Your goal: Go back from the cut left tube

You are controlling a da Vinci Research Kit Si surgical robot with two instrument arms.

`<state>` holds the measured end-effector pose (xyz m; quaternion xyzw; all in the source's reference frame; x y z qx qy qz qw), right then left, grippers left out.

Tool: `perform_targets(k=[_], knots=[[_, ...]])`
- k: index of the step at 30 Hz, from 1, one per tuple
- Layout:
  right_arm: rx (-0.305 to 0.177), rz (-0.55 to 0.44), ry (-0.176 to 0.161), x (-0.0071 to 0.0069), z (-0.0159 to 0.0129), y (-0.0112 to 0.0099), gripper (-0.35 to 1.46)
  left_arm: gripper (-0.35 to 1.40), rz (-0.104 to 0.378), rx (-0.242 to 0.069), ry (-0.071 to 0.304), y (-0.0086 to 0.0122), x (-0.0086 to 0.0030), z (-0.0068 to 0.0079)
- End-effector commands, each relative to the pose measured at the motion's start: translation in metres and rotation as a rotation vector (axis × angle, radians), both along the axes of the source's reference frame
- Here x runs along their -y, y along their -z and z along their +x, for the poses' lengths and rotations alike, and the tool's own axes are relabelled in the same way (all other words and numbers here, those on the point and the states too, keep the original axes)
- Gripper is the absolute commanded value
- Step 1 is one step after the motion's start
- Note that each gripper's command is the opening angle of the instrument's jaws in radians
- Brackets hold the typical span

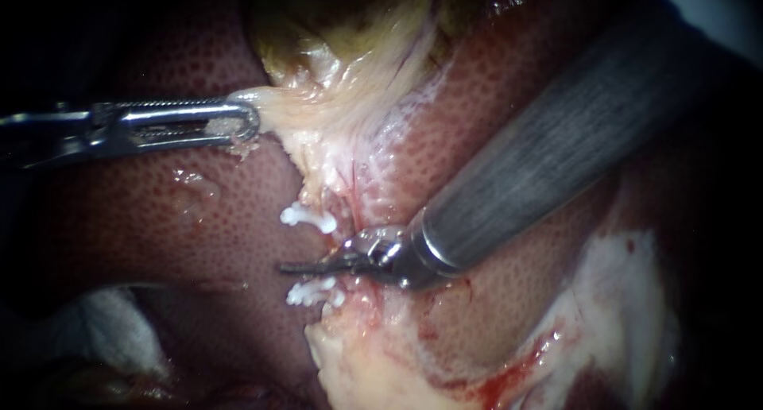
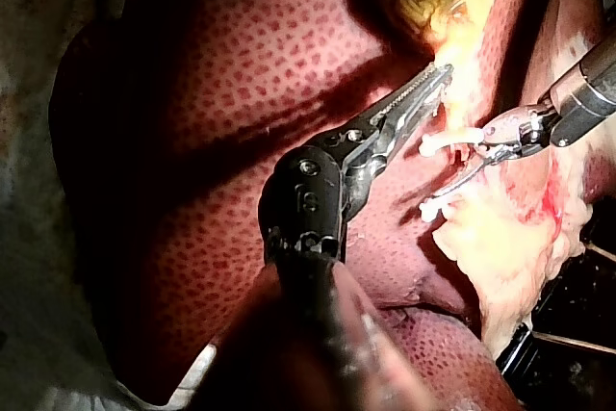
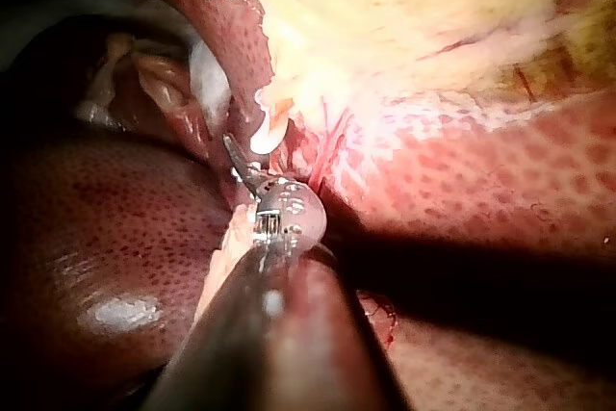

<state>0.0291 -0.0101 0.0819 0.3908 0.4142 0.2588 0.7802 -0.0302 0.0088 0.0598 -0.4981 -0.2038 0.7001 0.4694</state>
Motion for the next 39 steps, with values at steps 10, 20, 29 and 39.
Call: perform_targets(k=[10, 20, 29, 39], knots=[[-0.013, -0.033, 0.013, -0.0002, -0.0001, -0.0001, -0.35, -0.35, 0.000, 0.000, 0.000, -0.0001, 0.0001, 0.0000], [-0.019, -0.048, 0.019, -0.0004, -0.0003, -0.0004, -0.35, -0.35, 0.000, 0.000, 0.000, -0.0001, 0.0001, 0.0000], [-0.010, -0.243, -0.012, -0.0007, -0.0009, -0.0002, 1.35, -0.35, 0.000, 0.000, 0.000, -0.0001, 0.0001, 0.0000], [-0.037, -0.255, 0.007, -0.0004, -0.0020, 0.0004, 1.43, -0.35, 0.000, 0.000, -0.001, -0.0001, 0.0001, 0.0001]])
